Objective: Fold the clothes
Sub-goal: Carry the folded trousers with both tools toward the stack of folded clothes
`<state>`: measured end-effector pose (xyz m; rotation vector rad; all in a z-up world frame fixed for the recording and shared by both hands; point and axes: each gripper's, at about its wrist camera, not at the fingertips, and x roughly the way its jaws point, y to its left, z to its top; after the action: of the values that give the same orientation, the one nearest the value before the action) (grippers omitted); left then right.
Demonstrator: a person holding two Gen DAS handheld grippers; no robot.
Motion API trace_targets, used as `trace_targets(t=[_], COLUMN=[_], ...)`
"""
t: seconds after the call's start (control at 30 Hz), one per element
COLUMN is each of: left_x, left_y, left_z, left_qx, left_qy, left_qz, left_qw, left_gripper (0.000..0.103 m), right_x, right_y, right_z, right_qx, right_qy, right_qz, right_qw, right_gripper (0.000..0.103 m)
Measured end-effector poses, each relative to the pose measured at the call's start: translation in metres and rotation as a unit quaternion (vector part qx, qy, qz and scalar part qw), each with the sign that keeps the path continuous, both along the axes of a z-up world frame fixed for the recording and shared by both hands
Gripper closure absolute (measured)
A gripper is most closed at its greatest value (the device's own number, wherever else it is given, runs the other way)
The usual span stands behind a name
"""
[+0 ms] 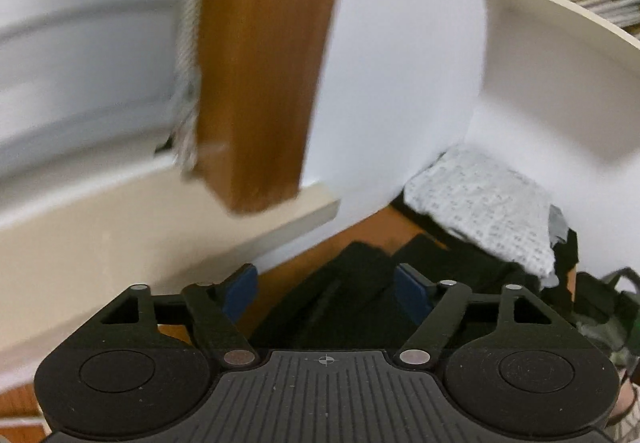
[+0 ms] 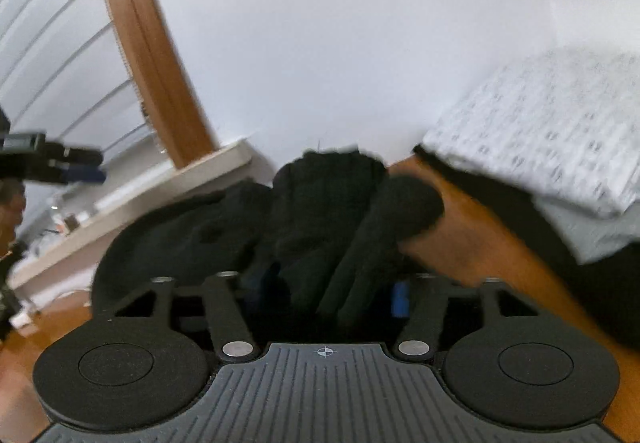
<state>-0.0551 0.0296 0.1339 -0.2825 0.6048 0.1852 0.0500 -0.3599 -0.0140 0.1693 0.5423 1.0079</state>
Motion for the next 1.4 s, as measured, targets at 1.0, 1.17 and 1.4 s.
trace_targets(t=[1.0, 1.17, 1.4], left_x=[0.114, 0.115, 0.113], left_y=[0.056, 0.051, 0.044], left_z=[-0.095, -0.092, -0.09], left_qx=[-0.084, -0.071, -0.045], left_qy=[0.065, 0.055, 0.03], left_qz=[-0.218, -0.226, -0.221], left_qw=[0.9702, 0.9701, 0.9737], left_gripper=[0.029, 0.04, 0.064], right_x=[0.015, 0.018, 0.043], right_y=[0.04, 0.08, 0.102], right_z=[0.067, 0.074, 0.066], right_qx=[-0.111, -0.213, -0.264], right_qy=[-0.097, -0.13, -0.107], right_qz=[0.076, 0.152, 0.233], right_qw=[0.986, 0.956, 0.93], right_gripper=[0.038, 0.046, 0.043])
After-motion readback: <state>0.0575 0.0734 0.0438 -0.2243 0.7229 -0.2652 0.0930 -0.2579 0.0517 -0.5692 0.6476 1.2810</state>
